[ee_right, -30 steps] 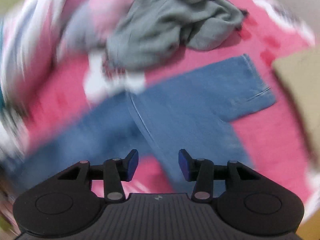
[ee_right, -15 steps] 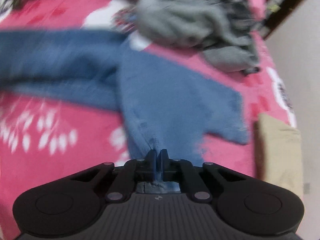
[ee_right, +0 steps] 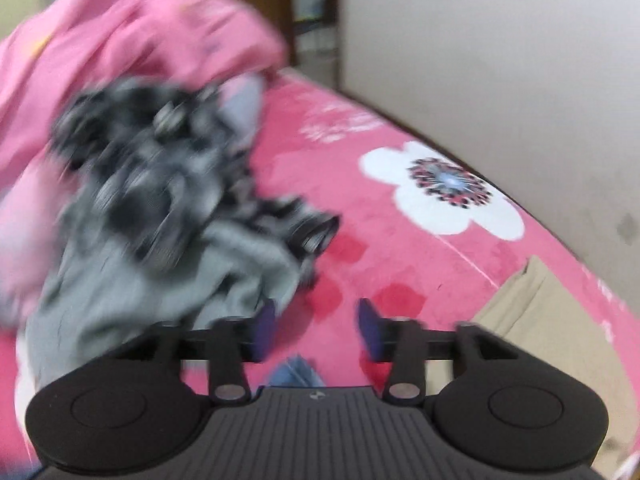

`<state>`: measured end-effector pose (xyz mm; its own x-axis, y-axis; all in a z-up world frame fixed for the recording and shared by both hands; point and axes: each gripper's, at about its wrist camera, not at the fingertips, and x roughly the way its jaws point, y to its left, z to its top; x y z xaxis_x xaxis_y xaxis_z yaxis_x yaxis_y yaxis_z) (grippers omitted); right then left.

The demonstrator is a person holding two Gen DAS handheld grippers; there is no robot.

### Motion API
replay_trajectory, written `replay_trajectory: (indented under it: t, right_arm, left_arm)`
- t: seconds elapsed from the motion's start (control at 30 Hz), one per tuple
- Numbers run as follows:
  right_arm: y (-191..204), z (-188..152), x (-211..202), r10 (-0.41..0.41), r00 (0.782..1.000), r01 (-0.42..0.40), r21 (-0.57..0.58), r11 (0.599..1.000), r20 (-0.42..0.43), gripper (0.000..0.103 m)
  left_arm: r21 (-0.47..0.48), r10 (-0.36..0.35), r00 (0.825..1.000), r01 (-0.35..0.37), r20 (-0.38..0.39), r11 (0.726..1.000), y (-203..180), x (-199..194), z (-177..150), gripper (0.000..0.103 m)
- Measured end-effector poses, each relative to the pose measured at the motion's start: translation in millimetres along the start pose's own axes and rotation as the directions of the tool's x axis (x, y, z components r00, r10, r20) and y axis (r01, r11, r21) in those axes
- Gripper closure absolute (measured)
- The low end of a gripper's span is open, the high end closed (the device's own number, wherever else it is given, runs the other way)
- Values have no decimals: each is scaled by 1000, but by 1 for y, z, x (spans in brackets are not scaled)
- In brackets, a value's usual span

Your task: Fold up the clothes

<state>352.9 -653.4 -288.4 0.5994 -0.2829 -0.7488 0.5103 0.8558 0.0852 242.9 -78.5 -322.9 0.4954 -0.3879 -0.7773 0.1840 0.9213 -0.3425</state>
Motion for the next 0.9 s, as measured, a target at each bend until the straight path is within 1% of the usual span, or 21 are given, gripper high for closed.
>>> replay_trajectory:
  t: [0.07,0.1,0.13,0.17,0.2,0.27,0.3,0.33,0.37,0.43,0.47,0.5,0.53,0.57,0.63,0.67,0.7,0.73,0.8,0.9]
  right_arm:
    - [-4,-6,4,23,1000,-22,82,996,-10,51]
    - [-5,-13,3,70,997,-64,131,989,-44,51]
    - [-4,-23,-1,141,986,-122,189,974,-85,51]
    - [-4,-33,-5,212,970,-177,248,952,-123,51]
    - [-3,-43,-8,284,946,-227,308,924,-155,51]
    - [3,-67,-16,403,889,-293,407,865,-216,51]
    - [6,-82,-20,445,862,-306,451,839,-243,51]
    - [8,-96,-21,460,848,-294,488,821,-264,51]
    - [7,-108,-20,462,843,-271,524,808,-276,51]
    - [5,-132,-17,463,836,-221,591,776,-295,51]
    - [0,-141,-14,451,843,-189,624,758,-293,53]
    - [-5,-149,-11,431,855,-153,655,740,-287,54]
    - [-11,-157,-9,410,869,-122,683,720,-277,55]
    - [-19,-160,-10,385,889,-106,708,698,-247,58]
    - [-37,-163,-17,322,933,-96,756,647,-157,58]
    - [-45,-162,-21,292,949,-97,772,628,-119,58]
    - [-54,-161,-25,263,960,-95,779,620,-92,58]
    - [-61,-160,-28,238,968,-88,786,612,-77,58]
    - [-74,-161,-31,218,974,-79,806,587,-63,58]
    - [-86,-168,-27,235,971,-95,834,543,-42,58]
  left_arm:
    - [-4,12,1000,-12,13,1000,4,-4,-1,45]
    - [-8,19,1000,-19,17,1000,7,-6,-2,45]
    - [-14,25,1000,-24,20,1000,9,-7,-4,45]
    - [-22,29,999,-28,22,999,11,-9,-5,45]
    - [-29,28,999,-28,27,999,12,-11,-6,45]
    - [-20,16,999,-15,43,1000,12,-16,-8,45]
    - [-1,4,999,-4,48,1000,10,-17,-9,45]
    - [25,-14,999,12,51,1000,7,-18,-11,45]
    - [57,-34,998,31,53,998,2,-18,-12,45]
    - [155,-79,995,69,53,985,-13,-16,-16,45]
    - [212,-101,993,87,54,973,-21,-14,-20,45]
    - [269,-121,991,104,50,958,-31,-11,-24,45]
    - [306,-135,990,116,40,945,-38,-7,-28,45]
    - [338,-150,988,132,26,932,-45,-3,-32,45]
    - [375,-185,983,170,5,911,-57,4,-37,45]
    - [391,-203,979,190,-7,901,-62,7,-39,45]
    - [393,-221,975,211,-21,895,-66,9,-40,46]
    - [396,-231,972,224,-29,890,-69,12,-42,46]
    - [412,-246,968,247,-55,877,-76,18,-41,46]
    - [435,-268,960,277,-84,857,-85,24,-40,46]
